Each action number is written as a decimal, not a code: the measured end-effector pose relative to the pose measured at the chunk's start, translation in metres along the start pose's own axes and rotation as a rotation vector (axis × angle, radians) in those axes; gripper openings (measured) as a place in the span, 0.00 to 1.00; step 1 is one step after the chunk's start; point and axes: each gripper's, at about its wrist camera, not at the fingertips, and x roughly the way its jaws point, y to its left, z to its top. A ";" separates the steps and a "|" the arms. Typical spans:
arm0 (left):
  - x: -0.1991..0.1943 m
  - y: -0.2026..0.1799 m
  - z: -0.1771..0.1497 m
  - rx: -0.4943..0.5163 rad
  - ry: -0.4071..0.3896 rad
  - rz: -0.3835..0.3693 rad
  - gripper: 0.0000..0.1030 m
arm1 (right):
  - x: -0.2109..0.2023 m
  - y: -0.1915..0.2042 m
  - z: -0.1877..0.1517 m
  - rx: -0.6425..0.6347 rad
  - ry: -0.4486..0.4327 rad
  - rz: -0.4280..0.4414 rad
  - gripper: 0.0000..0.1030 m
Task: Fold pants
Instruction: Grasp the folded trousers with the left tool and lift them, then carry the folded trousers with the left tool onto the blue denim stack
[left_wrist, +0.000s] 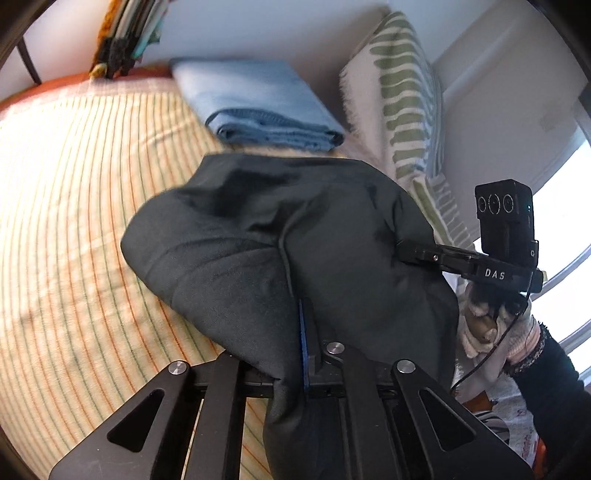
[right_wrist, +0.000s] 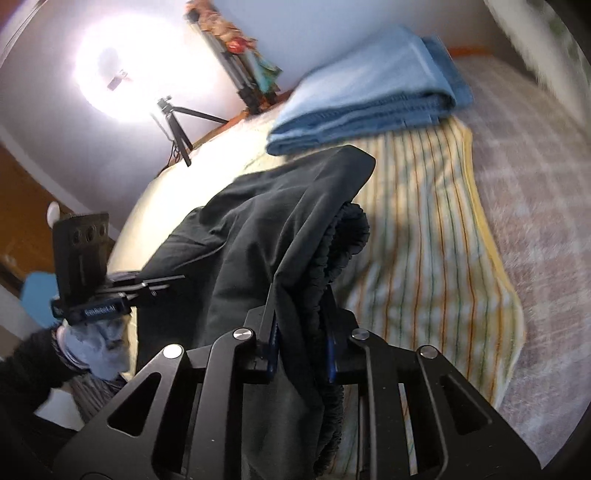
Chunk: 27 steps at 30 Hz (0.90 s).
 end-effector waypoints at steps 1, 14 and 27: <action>-0.003 -0.003 0.000 0.008 -0.008 -0.002 0.05 | -0.004 0.005 0.000 -0.010 -0.011 -0.008 0.18; -0.050 -0.042 0.020 0.097 -0.117 -0.067 0.04 | -0.075 0.055 0.012 -0.090 -0.150 -0.047 0.17; -0.077 -0.075 0.086 0.213 -0.219 -0.075 0.04 | -0.128 0.083 0.060 -0.141 -0.301 -0.107 0.17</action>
